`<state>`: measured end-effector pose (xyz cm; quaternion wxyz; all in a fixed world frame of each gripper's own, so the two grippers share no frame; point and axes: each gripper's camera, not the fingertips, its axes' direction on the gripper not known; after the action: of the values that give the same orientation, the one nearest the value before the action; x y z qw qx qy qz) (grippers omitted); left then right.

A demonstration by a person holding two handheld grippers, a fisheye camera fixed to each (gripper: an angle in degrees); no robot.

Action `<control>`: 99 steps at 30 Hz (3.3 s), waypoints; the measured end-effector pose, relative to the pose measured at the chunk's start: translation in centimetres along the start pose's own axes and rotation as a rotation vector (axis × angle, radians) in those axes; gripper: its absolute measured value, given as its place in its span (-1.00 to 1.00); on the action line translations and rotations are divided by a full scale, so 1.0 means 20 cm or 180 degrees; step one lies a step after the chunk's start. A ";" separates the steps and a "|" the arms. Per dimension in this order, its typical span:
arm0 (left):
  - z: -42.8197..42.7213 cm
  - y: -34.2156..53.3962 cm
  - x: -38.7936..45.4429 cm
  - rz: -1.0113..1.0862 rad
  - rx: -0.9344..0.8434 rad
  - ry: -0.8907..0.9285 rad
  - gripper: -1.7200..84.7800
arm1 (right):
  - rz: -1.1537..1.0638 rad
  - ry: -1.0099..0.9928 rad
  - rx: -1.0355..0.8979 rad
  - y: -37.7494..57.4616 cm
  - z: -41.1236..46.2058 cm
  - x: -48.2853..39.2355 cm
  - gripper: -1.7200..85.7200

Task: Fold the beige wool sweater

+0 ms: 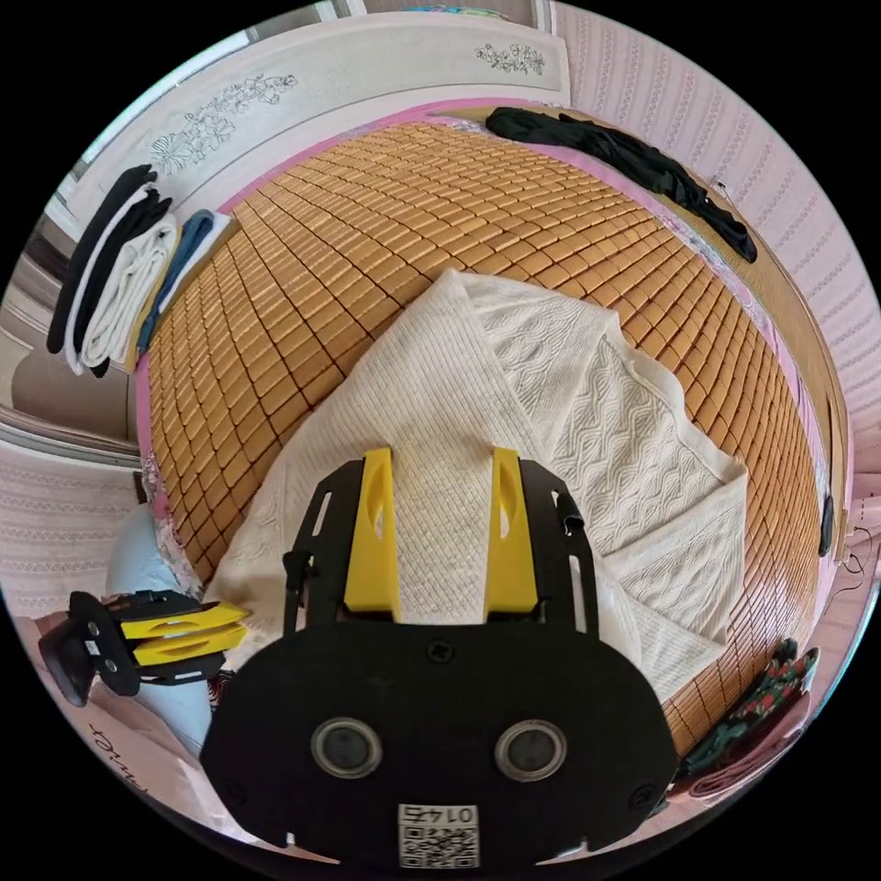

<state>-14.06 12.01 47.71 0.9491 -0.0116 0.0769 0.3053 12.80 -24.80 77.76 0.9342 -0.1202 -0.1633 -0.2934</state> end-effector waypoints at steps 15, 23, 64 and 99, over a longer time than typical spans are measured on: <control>-0.11 0.19 -0.38 -0.0558 0.0062 0.0203 -0.87 | 0.0204 -0.0311 0.0302 0.23 -0.27 0.01 -0.69; -0.17 0.10 -0.57 -0.0599 0.0375 0.0317 -0.90 | 0.1481 0.0184 0.0166 1.09 -0.52 0.48 -0.78; 0.40 -0.72 -1.91 -0.1953 0.0311 0.1941 -0.98 | 0.1989 0.0020 0.1107 1.52 -0.70 1.09 -0.94; -0.07 0.08 0.21 0.1101 0.0161 0.0776 -0.98 | 0.0501 -0.0201 0.0586 1.56 -0.24 -0.12 -0.97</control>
<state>-11.81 15.57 45.77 0.8662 -0.0113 0.1996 0.4581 30.40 -0.08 68.49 0.9559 -0.0556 -0.2089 -0.1990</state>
